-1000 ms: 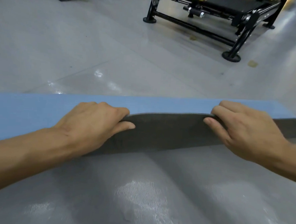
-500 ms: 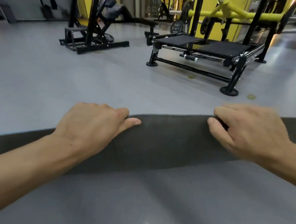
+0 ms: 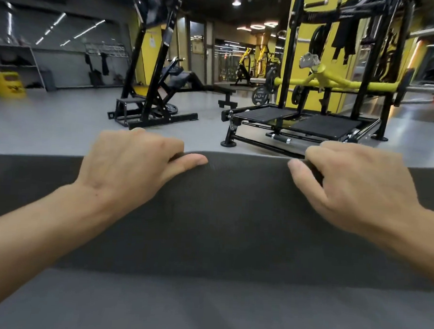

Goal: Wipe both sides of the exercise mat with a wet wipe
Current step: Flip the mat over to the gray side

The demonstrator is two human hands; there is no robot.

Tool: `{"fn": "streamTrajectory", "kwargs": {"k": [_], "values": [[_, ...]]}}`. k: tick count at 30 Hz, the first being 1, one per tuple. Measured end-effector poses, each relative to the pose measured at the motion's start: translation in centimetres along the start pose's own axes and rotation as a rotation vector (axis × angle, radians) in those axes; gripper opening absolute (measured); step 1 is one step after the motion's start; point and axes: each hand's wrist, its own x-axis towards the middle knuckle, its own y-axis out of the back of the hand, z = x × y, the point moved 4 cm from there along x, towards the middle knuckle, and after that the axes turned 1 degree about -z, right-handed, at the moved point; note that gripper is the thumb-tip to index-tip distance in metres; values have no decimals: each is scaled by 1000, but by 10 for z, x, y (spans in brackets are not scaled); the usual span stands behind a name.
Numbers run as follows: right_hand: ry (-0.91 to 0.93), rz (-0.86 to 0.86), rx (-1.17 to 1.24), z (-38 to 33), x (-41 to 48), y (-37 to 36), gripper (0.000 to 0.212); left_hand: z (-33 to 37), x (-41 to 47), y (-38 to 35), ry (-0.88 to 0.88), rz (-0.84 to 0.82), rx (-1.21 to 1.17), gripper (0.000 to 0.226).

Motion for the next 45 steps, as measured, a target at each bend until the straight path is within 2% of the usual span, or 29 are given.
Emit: {"fn": "streamTrajectory", "kwargs": {"k": [6, 9, 13, 15, 17, 21, 24, 31, 35, 37, 40, 43, 45], "values": [[13, -5, -108, -3, 20, 25, 78, -9, 20, 33, 9, -22, -86, 67], [-8, -125, -184, -6, 28, 31, 83, -8, 29, 41, 44, -184, -114, 73], [17, -254, -208, -22, 33, 34, 76, -15, 33, 31, 75, -436, -125, 72], [46, -254, -191, -33, 34, 27, 66, -19, 31, 22, 84, -488, -143, 69], [76, -214, -178, -42, 36, 16, 57, -23, 28, 13, 86, -447, -117, 75], [81, -95, -103, -45, 35, -12, 55, -33, 12, 0, -14, -137, -51, 79], [135, 31, -32, -44, 33, -24, 56, -38, 1, -9, -49, 30, -56, 70], [332, 407, -9, -52, 29, -29, 44, -37, -9, -9, -113, 275, -86, 51], [386, 524, 56, -56, 42, -24, 45, -45, -8, 3, -169, 374, -29, 43], [385, 527, 99, -58, 47, -19, 46, -47, -11, 11, -202, 374, -29, 42], [413, 453, 186, -64, 41, -1, 50, -50, -25, 28, -253, 286, -80, 48], [339, 270, 214, -75, 45, 21, 56, -54, -30, 39, -211, 180, -162, 43], [261, 151, 156, -81, 57, 24, 57, -53, -24, 40, -191, 167, -127, 40]]}}
